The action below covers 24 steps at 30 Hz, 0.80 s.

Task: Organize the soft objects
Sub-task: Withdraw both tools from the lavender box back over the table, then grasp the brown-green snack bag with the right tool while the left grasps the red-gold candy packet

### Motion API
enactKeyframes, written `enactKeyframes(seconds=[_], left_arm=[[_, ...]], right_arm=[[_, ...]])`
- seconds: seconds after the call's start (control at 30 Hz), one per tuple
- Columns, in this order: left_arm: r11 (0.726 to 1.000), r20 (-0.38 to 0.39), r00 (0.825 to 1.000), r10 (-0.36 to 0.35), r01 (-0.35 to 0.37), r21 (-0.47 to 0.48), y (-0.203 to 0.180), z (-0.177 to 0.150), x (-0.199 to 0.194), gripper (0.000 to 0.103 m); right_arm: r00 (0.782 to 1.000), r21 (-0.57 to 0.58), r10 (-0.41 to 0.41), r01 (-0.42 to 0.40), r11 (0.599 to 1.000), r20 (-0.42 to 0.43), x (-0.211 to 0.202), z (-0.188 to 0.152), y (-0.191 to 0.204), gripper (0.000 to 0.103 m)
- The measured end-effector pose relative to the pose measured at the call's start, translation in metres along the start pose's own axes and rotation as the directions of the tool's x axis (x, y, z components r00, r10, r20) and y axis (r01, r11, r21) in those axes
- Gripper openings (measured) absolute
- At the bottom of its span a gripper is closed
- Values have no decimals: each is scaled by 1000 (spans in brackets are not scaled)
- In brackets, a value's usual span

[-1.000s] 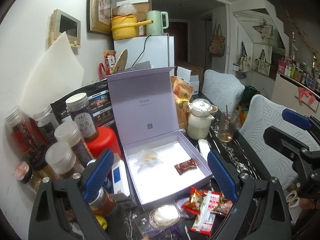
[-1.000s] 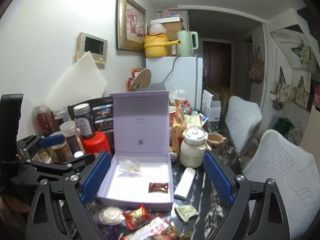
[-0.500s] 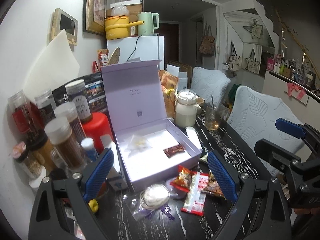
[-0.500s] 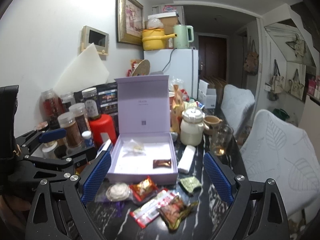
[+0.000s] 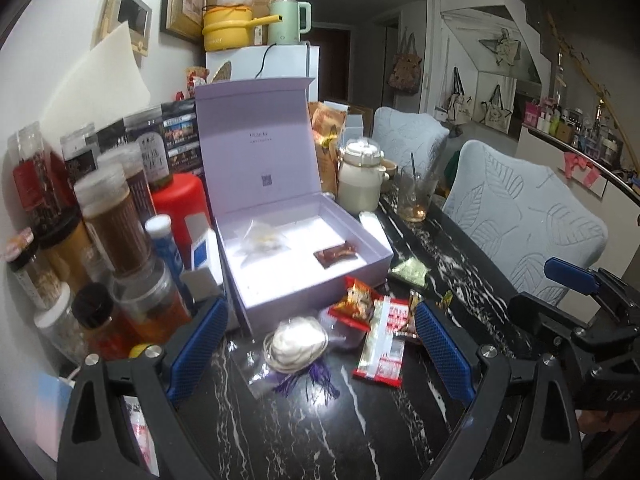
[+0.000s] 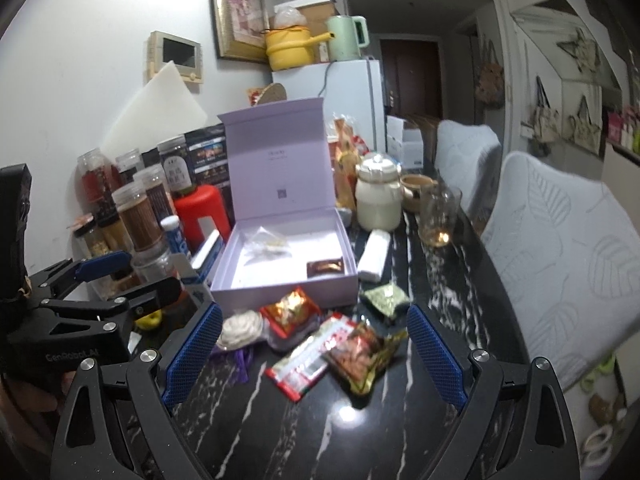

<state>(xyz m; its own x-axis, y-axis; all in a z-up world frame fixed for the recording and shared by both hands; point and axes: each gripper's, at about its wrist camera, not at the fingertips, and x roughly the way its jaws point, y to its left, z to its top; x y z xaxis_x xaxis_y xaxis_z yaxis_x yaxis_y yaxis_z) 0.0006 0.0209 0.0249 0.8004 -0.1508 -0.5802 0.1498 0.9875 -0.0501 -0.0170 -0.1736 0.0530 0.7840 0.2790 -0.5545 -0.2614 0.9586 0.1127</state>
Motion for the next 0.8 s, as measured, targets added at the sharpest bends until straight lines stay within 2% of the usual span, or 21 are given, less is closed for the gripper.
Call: enactKeyframes(seconds=[0.17, 0.33, 0.43, 0.53, 0.8], left_arm=[[999, -32, 999, -36, 36, -24, 6, -16, 9, 96], [997, -76, 995, -63, 59, -49, 12, -33, 25, 96], [996, -102, 993, -60, 54, -65, 16, -43, 37, 96], [996, -109, 994, -14, 5, -85, 21, -53, 45, 96], [990, -171, 984, -47, 24, -138, 31, -68, 71, 96]], right_arm=[[1000, 3, -22, 22, 1000, -19, 6, -19, 1, 95], [998, 44, 17, -14, 999, -59, 19, -36, -2, 95], [996, 63, 26, -21, 998, -83, 31, -45, -5, 95], [995, 58, 21, -15, 998, -101, 42, -52, -7, 95], [989, 56, 8, 0, 998, -145, 70, -58, -14, 95]])
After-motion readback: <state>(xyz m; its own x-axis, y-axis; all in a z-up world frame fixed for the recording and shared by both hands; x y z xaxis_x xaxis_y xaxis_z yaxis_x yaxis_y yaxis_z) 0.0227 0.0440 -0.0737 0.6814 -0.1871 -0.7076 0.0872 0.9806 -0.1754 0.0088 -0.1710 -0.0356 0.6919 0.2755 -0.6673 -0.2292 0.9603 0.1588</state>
